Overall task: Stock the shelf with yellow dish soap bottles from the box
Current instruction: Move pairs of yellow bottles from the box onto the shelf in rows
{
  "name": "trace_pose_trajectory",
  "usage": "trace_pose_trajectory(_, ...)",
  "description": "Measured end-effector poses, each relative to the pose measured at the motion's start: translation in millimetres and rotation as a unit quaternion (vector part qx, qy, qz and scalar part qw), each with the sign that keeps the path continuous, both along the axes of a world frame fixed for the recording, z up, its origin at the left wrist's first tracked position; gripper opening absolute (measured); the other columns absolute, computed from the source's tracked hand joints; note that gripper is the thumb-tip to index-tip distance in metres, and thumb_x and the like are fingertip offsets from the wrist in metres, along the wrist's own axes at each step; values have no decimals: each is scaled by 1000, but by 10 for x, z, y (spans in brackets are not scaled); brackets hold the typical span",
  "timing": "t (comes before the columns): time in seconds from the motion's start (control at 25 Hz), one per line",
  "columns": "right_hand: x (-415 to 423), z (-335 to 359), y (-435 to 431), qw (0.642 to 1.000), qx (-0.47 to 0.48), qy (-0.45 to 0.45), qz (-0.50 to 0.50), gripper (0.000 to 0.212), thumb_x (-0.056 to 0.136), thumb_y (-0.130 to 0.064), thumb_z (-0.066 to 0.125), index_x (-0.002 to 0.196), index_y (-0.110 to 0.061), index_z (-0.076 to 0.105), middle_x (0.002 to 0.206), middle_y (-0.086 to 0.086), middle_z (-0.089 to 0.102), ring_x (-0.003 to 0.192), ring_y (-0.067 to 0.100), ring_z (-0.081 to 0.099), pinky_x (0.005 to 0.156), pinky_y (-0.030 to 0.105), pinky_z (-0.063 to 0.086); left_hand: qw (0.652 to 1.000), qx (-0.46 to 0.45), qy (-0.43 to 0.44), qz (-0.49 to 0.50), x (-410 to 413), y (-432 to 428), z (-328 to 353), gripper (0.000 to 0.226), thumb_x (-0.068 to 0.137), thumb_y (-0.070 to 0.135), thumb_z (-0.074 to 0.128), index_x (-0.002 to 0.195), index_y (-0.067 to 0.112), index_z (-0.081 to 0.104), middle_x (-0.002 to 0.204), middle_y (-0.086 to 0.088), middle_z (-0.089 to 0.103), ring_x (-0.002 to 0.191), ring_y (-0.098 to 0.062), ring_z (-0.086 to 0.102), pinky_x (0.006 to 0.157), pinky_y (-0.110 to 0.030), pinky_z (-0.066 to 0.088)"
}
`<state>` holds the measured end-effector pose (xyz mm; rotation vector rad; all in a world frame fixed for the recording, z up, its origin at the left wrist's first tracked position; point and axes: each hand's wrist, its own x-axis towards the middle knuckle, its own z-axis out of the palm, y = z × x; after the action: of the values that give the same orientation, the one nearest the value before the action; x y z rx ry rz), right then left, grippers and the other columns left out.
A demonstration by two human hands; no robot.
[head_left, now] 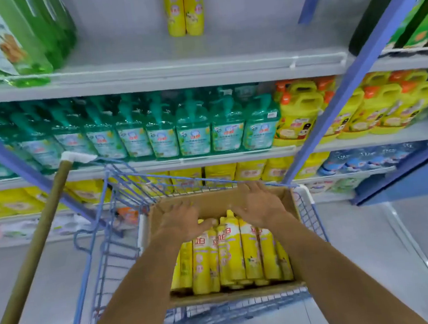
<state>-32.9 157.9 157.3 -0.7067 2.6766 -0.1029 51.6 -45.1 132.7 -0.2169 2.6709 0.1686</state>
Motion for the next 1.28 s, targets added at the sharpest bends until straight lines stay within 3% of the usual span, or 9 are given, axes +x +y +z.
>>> trace_pose_trajectory(0.24, 185, -1044, 299, 988, 58, -129, -60, 82, 98, -68, 36, 158, -14, 24, 162, 10, 27, 149, 32, 26, 113, 51, 38, 995, 52, -90, 11, 157, 33, -898, 89, 89, 77, 38, 154, 17, 29, 154, -10, 40, 141, -30, 38, 111, -48, 38)
trace_pose_trajectory(0.4, -57, -1451, 353, 986, 53, -144, -72, 80, 98, -66, 37, 157, -13, 27, 159, 11, 33, 145, 33, 33, 113, 48, 38, 989, 103, -95, 47, -119, 5, -1229, 87, 91, 73, 42, 154, 16, 28, 156, -10, 37, 143, -30, 35, 111, -46, 38)
trace_pose_trajectory(0.64, -506, -2159, 316, 979, -20, -155, -131, 73, 97, -59, 48, 152, -11, 34, 153, 13, 40, 138, 37, 41, 107, 43, 40, 981, 158, -79, 77, -625, -27, -1940, 73, 92, 65, 52, 140, 11, 42, 147, -14, 45, 136, -32, 43, 104, -43, 42)
trace_pose_trajectory(0.76, -635, -2452, 294, 973, -37, -158, -162, 60, 96, -59, 49, 131, -10, 50, 123, 20, 63, 119, 39, 57, 95, 43, 47, 973, 176, -85, 121, -673, -106, -2290, 77, 90, 62, 59, 142, 9, 42, 144, -15, 50, 133, -33, 48, 100, -40, 43)
trace_pose_trajectory(0.84, -681, -2588, 257, 968, -52, -163, -183, 52, 97, -57, 49, 117, -10, 56, 106, 20, 69, 105, 39, 65, 82, 39, 49, 969, 179, -75, 150, -697, -135, -2453, 69, 88, 55, 65, 137, 9, 51, 138, -14, 57, 128, -33, 52, 98, -39, 45)
trace_pose_trajectory(1.08, -745, -2737, 181, 969, -30, -132, -207, 39, 91, -47, 64, 98, -9, 62, 101, 16, 70, 102, 37, 65, 70, 31, 39, 937, 248, -9, 245, -746, -187, -2622, 39, 75, 30, 86, 108, 13, 75, 108, -5, 70, 103, -23, 65, 80, -31, 48)
trace_pose_trajectory(1.2, -777, -2668, 205, 960, -45, -175, -213, 35, 83, -48, 73, 79, -15, 60, 85, 9, 68, 92, 31, 66, 66, 31, 39, 897, 327, 7, 298, -716, -241, -2551, 35, 73, 19, 88, 106, 11, 77, 104, -7, 74, 100, -21, 68, 86, -34, 56)
trace_pose_trajectory(1.28, -763, -2601, 226, 954, -65, -202, -210, 33, 79, -44, 77, 75, -14, 65, 79, 6, 70, 85, 26, 68, 64, 36, 48, 862, 382, 6, 335, -703, -281, -2467, 34, 73, 12, 88, 106, 8, 77, 102, -12, 75, 101, -23, 68, 90, -37, 57)
